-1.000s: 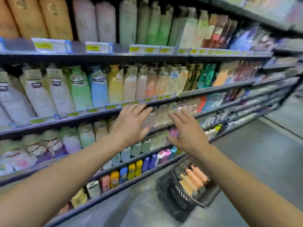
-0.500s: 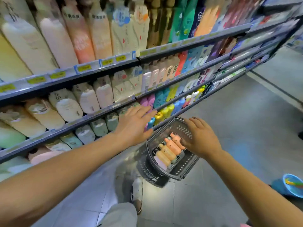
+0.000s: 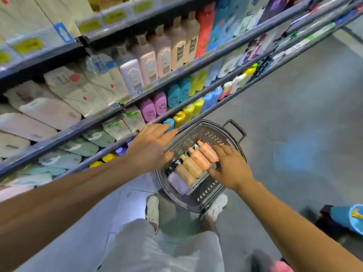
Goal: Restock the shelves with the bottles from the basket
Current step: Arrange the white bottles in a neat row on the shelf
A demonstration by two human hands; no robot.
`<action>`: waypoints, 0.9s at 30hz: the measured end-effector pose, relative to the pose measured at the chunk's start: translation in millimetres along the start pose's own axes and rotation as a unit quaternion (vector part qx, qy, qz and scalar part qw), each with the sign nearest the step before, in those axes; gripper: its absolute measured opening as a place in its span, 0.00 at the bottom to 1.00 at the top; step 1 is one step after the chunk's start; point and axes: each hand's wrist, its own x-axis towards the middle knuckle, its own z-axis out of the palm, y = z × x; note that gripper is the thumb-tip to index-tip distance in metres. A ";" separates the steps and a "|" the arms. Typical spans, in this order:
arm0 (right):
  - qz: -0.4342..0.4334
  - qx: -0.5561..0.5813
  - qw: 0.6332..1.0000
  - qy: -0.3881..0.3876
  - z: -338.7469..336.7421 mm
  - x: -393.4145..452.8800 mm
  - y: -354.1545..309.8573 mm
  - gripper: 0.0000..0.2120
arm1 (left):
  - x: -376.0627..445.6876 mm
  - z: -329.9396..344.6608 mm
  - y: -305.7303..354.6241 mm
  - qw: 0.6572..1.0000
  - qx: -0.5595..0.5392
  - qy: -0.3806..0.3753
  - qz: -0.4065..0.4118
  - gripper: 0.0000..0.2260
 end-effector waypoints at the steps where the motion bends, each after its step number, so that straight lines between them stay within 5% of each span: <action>1: -0.010 0.002 1.000 -0.009 3.3 9.9 14.5 0.37 | 11.8 8.0 5.3 1.000 -0.005 -0.009 -0.017 0.28; 15: -0.125 0.028 0.970 -0.206 81.2 147.5 160.7 0.37 | 101.0 178.6 53.8 0.953 -0.139 -0.017 -0.267 0.29; 21: -0.101 0.049 0.962 -0.249 163.4 175.0 171.1 0.36 | 85.1 280.2 52.0 0.907 -0.196 -0.001 -0.373 0.29; 27: -0.086 0.034 0.949 -0.301 267.8 212.9 181.7 0.35 | 81.5 399.3 29.5 0.863 -0.237 -0.069 -0.442 0.33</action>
